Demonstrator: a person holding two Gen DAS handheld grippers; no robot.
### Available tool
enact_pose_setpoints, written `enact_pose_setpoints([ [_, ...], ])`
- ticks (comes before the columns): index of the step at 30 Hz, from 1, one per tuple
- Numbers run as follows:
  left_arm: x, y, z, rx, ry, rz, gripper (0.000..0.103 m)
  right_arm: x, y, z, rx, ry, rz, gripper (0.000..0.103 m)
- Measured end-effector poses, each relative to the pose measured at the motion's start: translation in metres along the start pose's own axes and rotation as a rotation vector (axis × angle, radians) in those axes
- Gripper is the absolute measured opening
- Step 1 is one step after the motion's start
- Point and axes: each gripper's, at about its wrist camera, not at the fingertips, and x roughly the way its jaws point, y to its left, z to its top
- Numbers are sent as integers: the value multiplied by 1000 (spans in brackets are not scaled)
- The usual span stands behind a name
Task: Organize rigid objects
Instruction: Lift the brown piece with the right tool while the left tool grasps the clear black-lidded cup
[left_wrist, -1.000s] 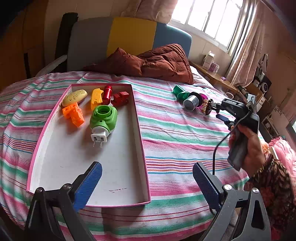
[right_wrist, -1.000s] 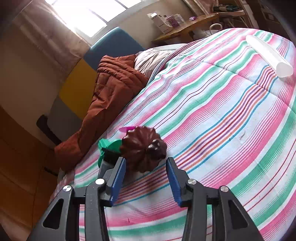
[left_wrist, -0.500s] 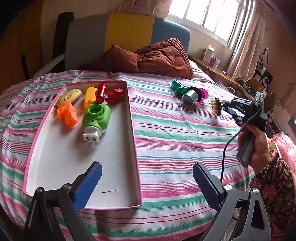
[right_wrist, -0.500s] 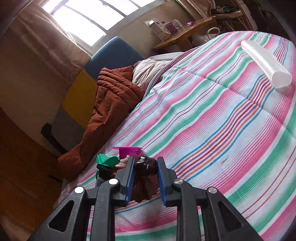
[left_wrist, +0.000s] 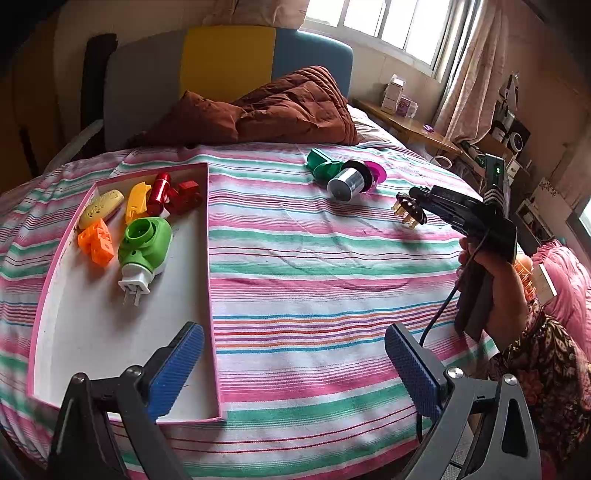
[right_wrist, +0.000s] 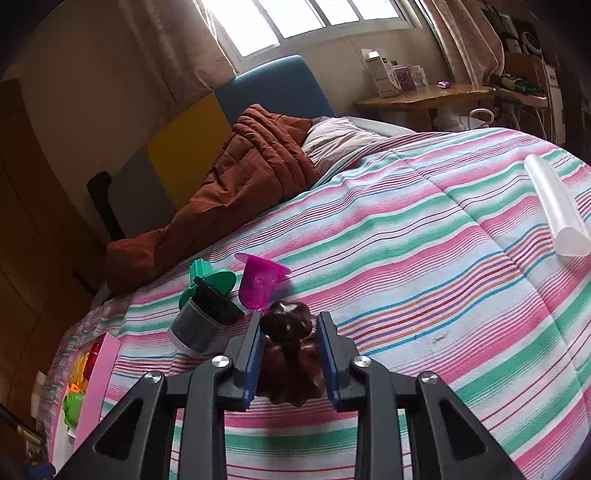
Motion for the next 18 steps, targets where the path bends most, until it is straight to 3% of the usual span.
enact_pose_setpoints([
  [2, 1, -1, 0, 3, 4, 6, 99, 4, 2, 3, -18, 4, 1, 31],
  [10, 10, -9, 14, 17, 16, 4, 99, -8, 13, 0, -156, -18, -86, 10],
  [14, 20, -27, 36, 64, -6, -8, 100, -20, 13, -5, -190, -60, -113, 10],
  [18, 44, -45, 67, 105, -17, -21, 100, -15, 17, -8, -218, -37, -102, 10],
])
